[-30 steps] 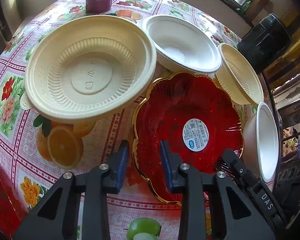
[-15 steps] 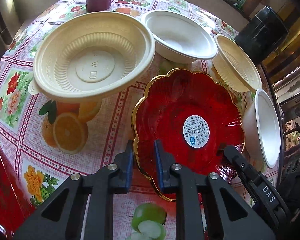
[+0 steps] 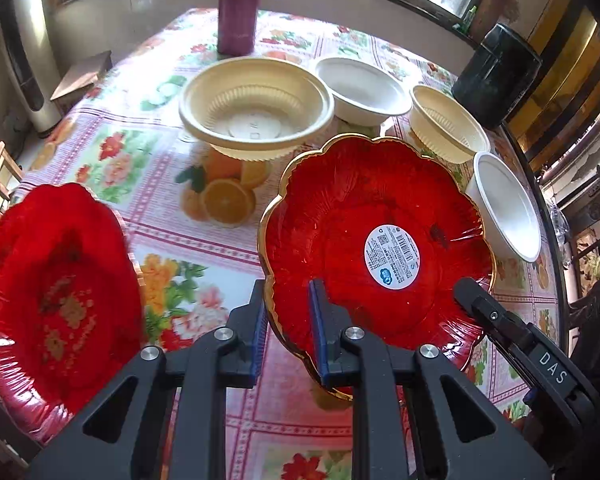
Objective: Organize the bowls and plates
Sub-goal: 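Lift the small red plate and carry it toward the large red plate, then lower the small red plate onto the large red plate and open left gripper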
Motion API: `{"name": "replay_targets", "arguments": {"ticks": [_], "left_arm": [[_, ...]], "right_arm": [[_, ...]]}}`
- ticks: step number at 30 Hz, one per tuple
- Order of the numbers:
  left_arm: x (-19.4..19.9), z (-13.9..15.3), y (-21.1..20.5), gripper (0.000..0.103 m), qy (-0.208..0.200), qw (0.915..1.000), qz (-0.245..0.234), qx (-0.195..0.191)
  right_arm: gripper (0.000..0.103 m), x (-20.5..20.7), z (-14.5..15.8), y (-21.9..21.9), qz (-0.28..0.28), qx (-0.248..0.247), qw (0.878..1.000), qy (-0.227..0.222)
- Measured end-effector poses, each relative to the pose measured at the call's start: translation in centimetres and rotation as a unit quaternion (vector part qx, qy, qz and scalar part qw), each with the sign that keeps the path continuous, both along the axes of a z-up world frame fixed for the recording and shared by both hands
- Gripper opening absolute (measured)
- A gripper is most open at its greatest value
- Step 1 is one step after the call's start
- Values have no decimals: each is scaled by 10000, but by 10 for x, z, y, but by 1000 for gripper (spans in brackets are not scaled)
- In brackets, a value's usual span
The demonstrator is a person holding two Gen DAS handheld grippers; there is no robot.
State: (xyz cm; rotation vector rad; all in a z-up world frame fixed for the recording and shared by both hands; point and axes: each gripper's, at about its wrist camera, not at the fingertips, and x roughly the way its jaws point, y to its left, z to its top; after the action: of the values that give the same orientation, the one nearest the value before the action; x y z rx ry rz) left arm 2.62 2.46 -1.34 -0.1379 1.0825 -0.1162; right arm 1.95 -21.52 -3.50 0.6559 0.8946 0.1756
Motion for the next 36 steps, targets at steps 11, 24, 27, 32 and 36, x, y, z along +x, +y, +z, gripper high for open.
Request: {"name": "replay_targets", "arguments": {"ticks": [11,24,27,32,36], "left_arm": [[-72,34,111,18,-625,9945,823,188],[-77,-15,185,21,-57,9886,1466,351],[-75,-22,190,20,48,9883,1459,446],[-72,-27,192,21,53,9872,1438,692],[-74,-25,194,21,-36,9839,1513,949]], "right_arm": [[8,-17,40,117,1106,-170,9924,-505],[9,-20,7,224,1932,-877,9771,-159],[9,-20,3,234,1954,-1063,9748,-157],[12,-19,5,249,1964,-1545,9678,-289],[16,-18,5,257,1996,-1927,9600,-371]]}}
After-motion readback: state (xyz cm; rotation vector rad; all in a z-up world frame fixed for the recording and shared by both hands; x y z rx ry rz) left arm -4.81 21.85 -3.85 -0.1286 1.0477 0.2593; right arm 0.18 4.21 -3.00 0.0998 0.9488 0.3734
